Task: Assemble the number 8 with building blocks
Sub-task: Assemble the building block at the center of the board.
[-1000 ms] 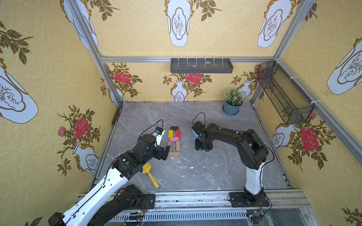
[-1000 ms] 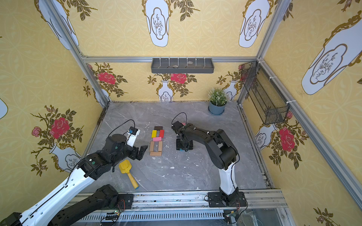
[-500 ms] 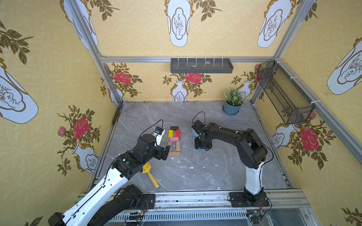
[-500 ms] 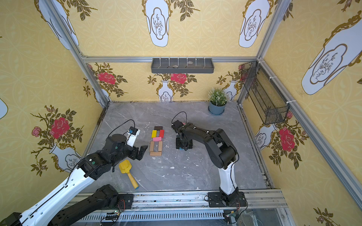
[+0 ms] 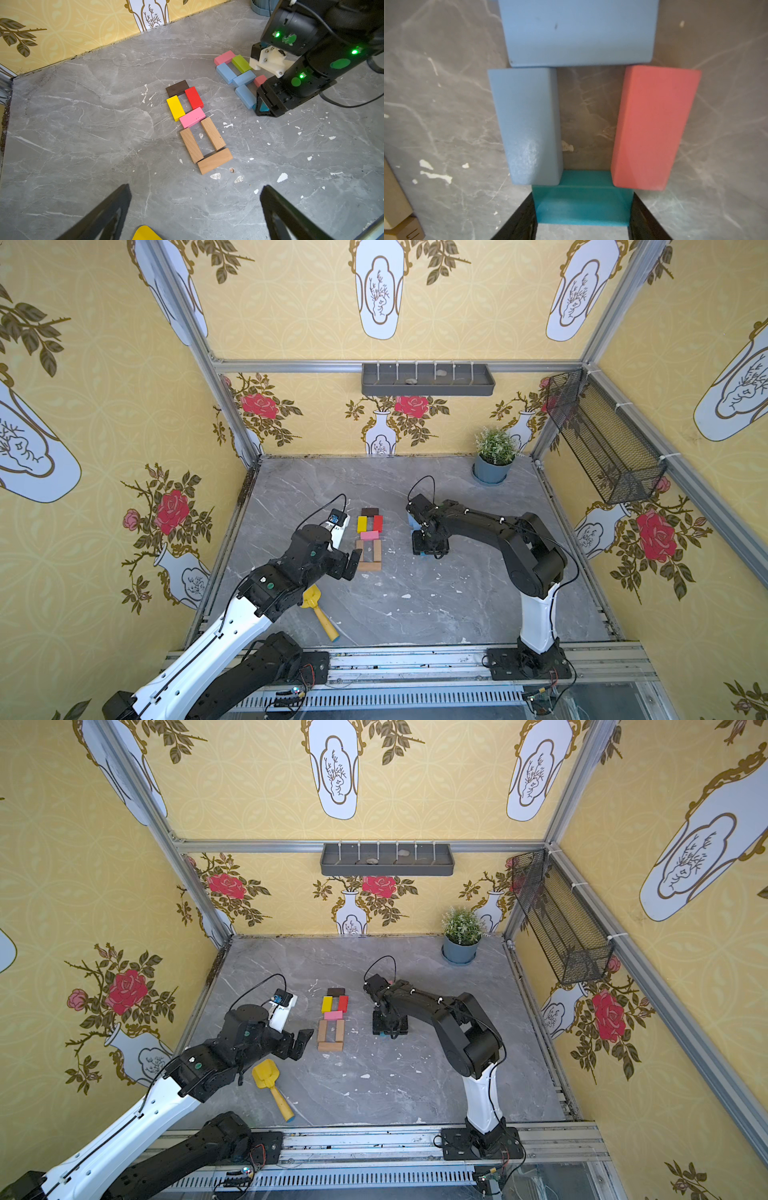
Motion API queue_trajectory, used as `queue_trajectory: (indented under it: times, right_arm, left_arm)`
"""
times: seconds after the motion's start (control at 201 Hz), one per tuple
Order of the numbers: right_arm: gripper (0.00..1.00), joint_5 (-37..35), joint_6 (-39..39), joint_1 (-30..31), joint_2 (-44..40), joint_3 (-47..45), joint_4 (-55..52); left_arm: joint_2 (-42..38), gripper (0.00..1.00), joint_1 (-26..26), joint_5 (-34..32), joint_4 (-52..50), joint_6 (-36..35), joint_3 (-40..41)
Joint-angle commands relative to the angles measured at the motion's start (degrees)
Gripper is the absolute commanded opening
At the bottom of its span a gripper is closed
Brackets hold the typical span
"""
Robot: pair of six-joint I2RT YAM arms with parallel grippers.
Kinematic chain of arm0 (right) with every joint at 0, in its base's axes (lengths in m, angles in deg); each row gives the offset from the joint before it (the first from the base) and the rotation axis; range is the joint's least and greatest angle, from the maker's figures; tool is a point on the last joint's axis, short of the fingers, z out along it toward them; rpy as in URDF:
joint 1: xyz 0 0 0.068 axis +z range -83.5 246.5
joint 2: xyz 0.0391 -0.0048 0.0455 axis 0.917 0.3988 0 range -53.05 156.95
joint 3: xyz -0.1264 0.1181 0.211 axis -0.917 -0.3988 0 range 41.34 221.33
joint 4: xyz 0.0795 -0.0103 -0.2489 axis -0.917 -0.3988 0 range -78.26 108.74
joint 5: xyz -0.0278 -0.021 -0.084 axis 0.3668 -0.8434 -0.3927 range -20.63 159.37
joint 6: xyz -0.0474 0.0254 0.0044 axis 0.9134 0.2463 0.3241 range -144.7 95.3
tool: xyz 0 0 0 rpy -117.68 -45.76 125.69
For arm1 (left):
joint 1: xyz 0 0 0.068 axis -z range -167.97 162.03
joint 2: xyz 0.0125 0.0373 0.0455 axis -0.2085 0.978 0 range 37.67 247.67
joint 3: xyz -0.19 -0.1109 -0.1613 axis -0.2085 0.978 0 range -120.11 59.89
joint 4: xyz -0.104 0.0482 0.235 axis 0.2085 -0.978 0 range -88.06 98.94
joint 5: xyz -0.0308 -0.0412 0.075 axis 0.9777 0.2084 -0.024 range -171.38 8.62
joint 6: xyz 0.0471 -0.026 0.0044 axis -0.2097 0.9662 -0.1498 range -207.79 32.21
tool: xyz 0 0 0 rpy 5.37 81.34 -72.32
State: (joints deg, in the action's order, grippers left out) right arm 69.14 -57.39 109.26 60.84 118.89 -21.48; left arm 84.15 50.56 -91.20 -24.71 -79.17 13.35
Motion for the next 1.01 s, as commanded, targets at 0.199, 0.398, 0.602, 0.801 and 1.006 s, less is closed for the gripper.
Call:
queue_trajectory:
  times: [0.199,0.398,0.602,0.801,1.006]
  right_arm:
    - [0.74,0.3,0.9,0.0,0.3,-1.1,1.6]
    - [0.78,0.2,0.9,0.0,-0.3,-1.5,1.6]
    - [0.82,0.2,0.8,0.0,-2.4,-2.3,1.0]
    - [0.91,-0.7,0.9,0.0,-6.1,-3.2,-0.1]
    - [0.98,-1.2,1.4,0.0,-12.1,-3.8,-0.8]
  left_arm:
    - [0.1,1.00,0.0,0.4,0.3,0.0,-0.1]
    - [0.1,1.00,0.0,0.4,0.3,0.0,-0.1]
    - [0.1,1.00,0.0,0.3,0.3,-0.1,-0.1]
    - [0.2,1.00,0.0,0.3,0.4,0.0,-0.1]
    - [-0.2,1.00,0.0,-0.7,0.9,0.4,0.1]
